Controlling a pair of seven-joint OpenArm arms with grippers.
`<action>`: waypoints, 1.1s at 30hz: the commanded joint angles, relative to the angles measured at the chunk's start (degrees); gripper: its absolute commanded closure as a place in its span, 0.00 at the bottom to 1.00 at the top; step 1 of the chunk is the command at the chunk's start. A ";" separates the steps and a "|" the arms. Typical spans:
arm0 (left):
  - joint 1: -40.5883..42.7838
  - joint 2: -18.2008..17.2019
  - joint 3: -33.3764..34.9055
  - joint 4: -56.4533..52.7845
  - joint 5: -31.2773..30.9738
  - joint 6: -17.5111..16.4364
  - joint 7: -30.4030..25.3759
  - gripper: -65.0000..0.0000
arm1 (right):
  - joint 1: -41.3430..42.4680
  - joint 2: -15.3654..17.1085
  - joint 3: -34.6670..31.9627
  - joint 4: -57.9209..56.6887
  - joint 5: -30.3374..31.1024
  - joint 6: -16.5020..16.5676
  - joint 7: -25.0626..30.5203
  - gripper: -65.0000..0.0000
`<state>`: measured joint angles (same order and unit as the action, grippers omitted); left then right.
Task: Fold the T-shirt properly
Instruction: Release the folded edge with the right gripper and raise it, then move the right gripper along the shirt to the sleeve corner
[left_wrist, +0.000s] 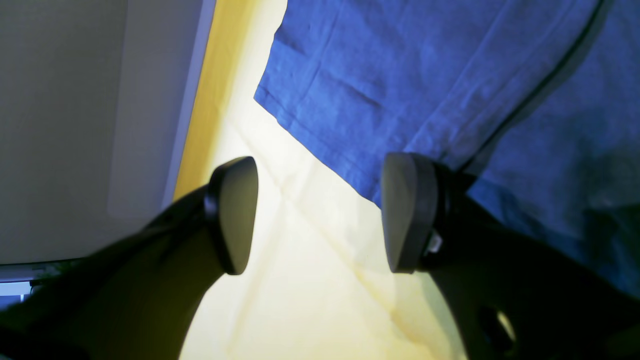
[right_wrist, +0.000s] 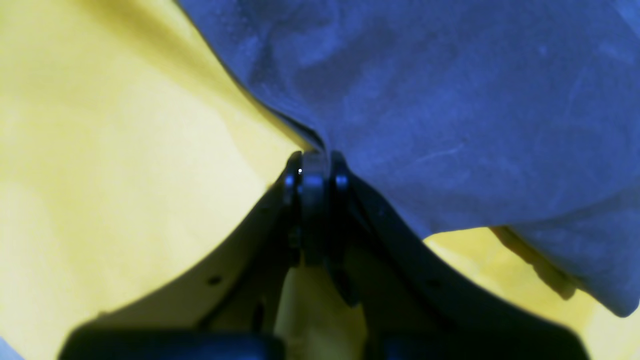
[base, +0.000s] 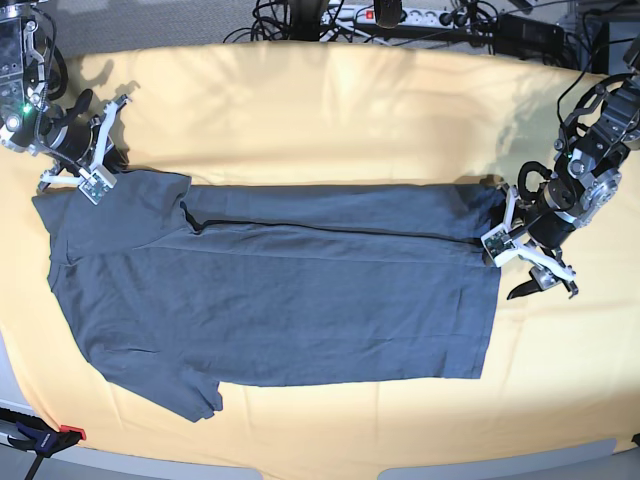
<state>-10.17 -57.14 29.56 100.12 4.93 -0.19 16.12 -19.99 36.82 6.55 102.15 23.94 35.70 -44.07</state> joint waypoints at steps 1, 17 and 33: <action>-0.98 -1.14 -0.74 0.63 0.33 1.09 -0.83 0.40 | 0.74 1.60 0.59 1.36 -1.73 -1.51 -1.46 0.97; -0.96 -1.11 -0.74 0.63 0.33 1.07 -0.63 0.40 | 1.70 4.26 0.61 9.92 -3.58 -4.81 5.62 1.00; -0.96 -1.09 -0.74 0.81 0.35 1.09 -0.72 0.40 | 23.12 0.22 0.42 -1.64 3.58 -2.73 8.96 1.00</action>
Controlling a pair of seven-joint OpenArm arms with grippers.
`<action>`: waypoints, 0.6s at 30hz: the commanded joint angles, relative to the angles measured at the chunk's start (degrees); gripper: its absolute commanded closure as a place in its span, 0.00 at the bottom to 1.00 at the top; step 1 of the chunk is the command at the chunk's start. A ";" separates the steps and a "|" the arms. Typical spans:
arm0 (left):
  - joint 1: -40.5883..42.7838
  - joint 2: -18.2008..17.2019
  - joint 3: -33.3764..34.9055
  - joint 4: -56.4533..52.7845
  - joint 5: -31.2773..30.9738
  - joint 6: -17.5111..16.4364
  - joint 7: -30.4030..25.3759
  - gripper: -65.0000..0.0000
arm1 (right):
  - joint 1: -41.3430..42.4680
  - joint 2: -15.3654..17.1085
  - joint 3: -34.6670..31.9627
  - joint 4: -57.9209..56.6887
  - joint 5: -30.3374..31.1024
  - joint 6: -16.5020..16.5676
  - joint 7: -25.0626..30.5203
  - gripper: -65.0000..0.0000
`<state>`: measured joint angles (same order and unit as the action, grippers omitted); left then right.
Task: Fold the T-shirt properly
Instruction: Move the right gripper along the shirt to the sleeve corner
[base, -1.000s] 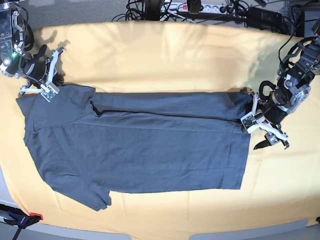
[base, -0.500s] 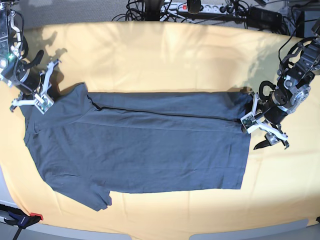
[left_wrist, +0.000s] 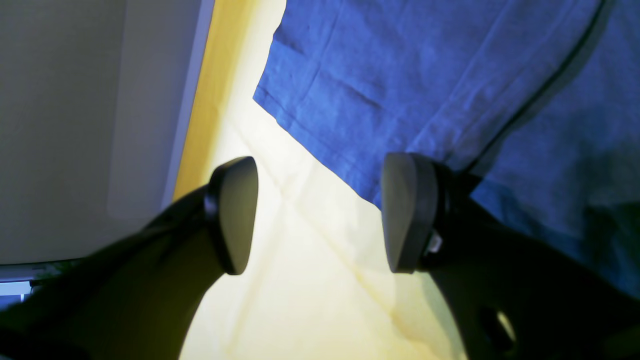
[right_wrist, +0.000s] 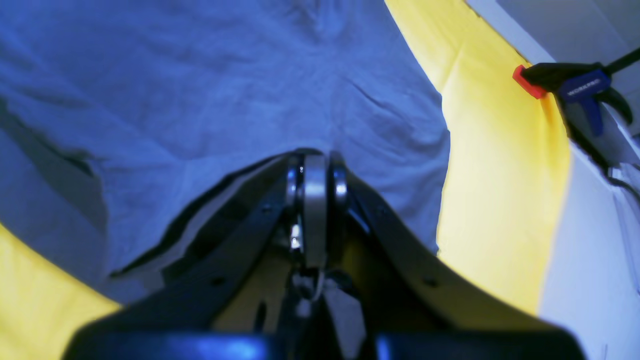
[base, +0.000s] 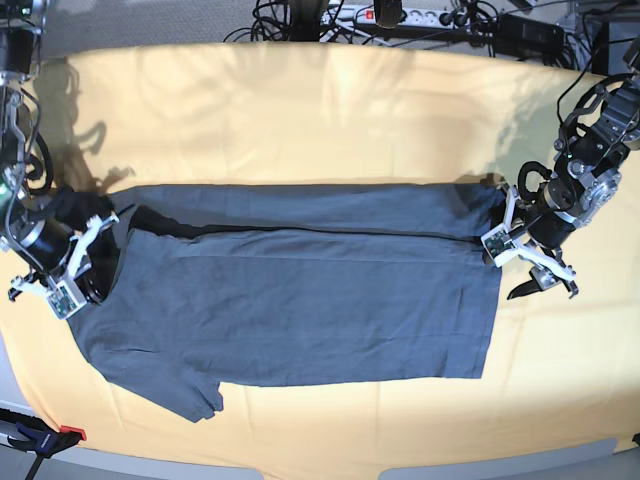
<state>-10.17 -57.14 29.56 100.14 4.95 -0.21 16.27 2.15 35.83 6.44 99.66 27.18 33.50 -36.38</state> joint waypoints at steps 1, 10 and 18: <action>-0.96 -1.09 -0.74 0.79 0.31 1.11 -0.76 0.40 | 1.97 0.63 0.26 -0.87 0.90 -0.13 1.27 1.00; -0.96 -1.09 -0.74 0.79 0.31 1.09 -0.76 0.40 | 11.43 -2.86 -6.62 -14.27 -1.70 0.57 1.92 1.00; -0.96 -1.09 -0.74 0.79 0.31 1.11 -0.83 0.40 | 17.27 -6.12 -9.40 -21.64 -3.91 -0.85 5.27 1.00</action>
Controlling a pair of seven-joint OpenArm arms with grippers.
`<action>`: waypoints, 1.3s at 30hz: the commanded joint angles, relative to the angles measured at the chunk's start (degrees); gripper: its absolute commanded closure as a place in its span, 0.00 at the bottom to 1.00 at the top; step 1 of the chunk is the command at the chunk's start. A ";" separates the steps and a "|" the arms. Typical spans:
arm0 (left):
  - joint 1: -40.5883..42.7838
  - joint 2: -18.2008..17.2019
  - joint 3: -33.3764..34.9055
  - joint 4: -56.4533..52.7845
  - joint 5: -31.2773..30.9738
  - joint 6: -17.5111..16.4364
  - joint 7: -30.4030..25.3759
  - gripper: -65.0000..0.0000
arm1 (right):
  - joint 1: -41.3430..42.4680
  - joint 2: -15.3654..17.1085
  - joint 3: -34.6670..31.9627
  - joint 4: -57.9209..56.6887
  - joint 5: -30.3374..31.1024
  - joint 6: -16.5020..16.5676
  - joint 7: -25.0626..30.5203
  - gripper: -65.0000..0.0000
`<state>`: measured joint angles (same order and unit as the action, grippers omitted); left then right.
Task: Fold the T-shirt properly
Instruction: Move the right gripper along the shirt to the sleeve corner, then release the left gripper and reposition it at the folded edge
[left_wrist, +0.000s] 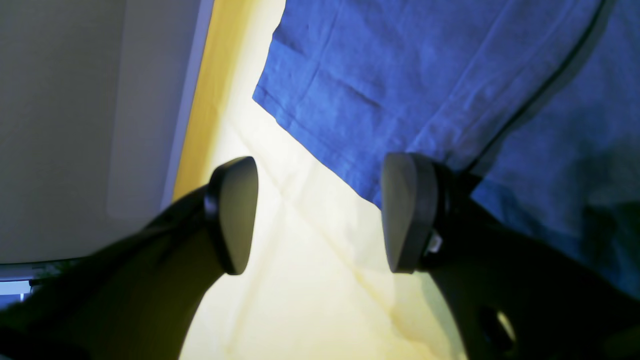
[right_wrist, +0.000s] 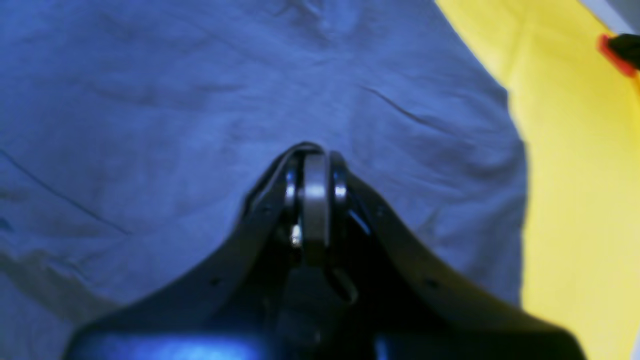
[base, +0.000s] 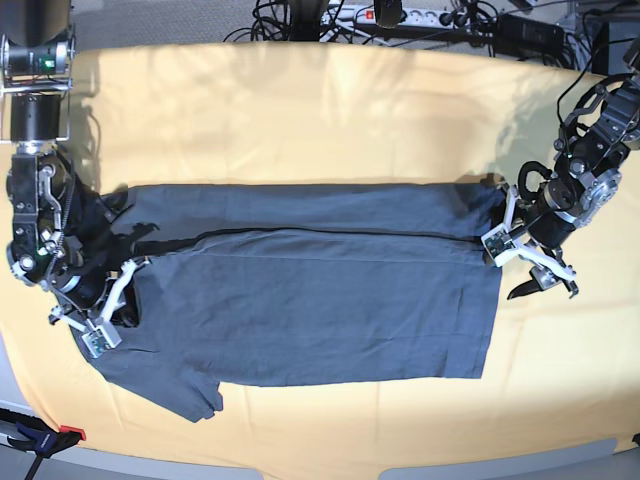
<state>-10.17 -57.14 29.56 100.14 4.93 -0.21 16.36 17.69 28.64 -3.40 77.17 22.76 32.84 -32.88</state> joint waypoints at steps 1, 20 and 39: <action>-0.98 -1.07 -0.74 0.79 0.33 1.11 -0.90 0.40 | 2.29 0.55 0.44 0.13 -0.31 -0.20 1.86 1.00; -0.96 -1.09 -0.74 1.01 0.35 1.11 0.26 0.40 | 4.98 -2.29 -0.44 -2.34 -8.11 -5.70 4.61 0.45; 0.09 -1.31 -0.74 9.86 -6.69 -25.42 12.74 0.40 | 12.28 12.00 -1.01 2.56 0.04 -11.52 -17.35 0.31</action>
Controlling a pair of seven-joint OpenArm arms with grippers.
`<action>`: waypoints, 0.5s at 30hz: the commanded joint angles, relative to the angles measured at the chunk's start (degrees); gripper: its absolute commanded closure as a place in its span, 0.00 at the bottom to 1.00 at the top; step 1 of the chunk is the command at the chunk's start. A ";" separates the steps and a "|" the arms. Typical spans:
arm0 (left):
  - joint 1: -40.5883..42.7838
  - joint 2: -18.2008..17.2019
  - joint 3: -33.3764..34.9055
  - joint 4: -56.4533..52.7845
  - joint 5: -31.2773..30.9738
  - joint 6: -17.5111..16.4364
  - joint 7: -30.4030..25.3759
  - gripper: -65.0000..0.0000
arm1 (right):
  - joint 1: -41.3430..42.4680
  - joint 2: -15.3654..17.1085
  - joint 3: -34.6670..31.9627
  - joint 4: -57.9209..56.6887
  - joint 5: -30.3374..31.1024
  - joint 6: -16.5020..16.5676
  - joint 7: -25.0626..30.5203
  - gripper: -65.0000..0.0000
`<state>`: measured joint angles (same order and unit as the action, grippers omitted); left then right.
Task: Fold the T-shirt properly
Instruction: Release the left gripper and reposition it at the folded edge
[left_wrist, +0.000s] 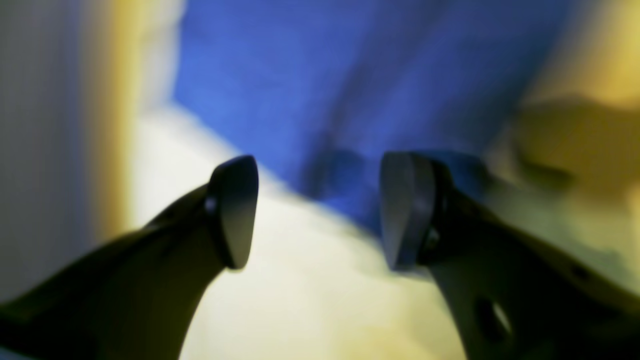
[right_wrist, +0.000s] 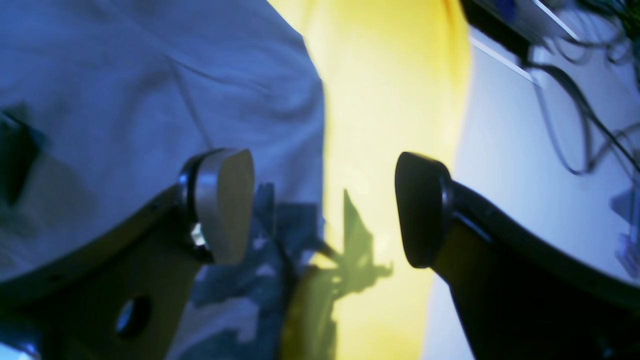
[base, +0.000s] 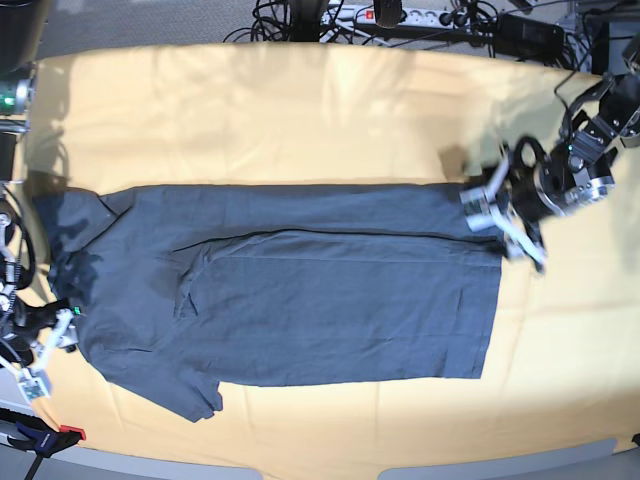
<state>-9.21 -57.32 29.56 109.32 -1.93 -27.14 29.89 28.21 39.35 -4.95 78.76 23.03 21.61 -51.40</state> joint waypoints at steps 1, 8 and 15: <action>-0.07 -1.20 -0.74 2.32 -0.59 -1.64 0.28 0.40 | 1.79 2.60 0.55 0.96 -0.31 -0.55 1.16 0.31; 7.06 -4.59 -0.74 6.36 7.89 -5.62 0.11 0.40 | 1.81 10.10 0.55 0.96 2.71 -1.20 1.09 0.31; 8.07 -4.42 -0.74 1.29 16.15 3.48 -4.92 0.40 | 1.79 10.82 0.55 0.96 2.73 -1.27 0.70 0.31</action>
<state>-0.49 -60.69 29.52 110.06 14.02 -24.18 25.28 28.29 48.58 -5.02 78.81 26.00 20.62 -51.68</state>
